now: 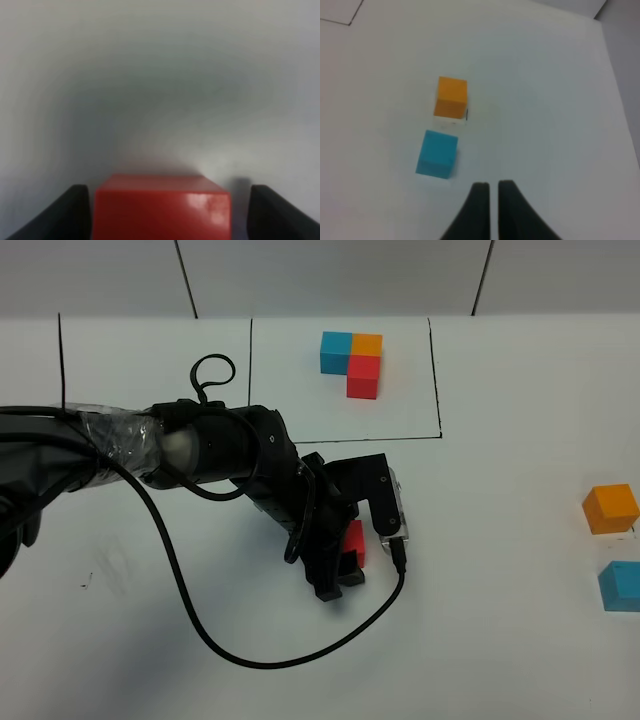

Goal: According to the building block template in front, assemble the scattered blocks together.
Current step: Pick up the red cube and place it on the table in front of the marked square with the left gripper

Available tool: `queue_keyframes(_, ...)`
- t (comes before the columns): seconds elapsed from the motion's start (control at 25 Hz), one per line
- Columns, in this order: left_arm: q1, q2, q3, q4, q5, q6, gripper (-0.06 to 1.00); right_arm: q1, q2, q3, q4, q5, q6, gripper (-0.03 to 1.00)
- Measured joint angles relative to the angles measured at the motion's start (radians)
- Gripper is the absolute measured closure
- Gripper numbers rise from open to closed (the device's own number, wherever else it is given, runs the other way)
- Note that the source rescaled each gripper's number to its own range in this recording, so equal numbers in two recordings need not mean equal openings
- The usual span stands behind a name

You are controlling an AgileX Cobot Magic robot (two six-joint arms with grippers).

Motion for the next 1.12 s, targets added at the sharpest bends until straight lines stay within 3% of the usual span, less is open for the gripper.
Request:
queue_keyframes(0.88,0.000,-0.186,0.005,0.017,-0.017,-0.003,0.20,0.000,0.000,0.000,0.000,0.000,0.000,0.96)
queue_keyframes(1.0,0.000,-0.214,0.005,0.017,0.010,-0.003,0.32,0.000,0.000,0.000,0.000,0.000,0.000,0.96)
queue_keyframes(1.12,0.000,-0.220,0.005,0.017,0.040,-0.003,0.57,0.000,0.000,0.000,0.000,0.000,0.000,0.96)
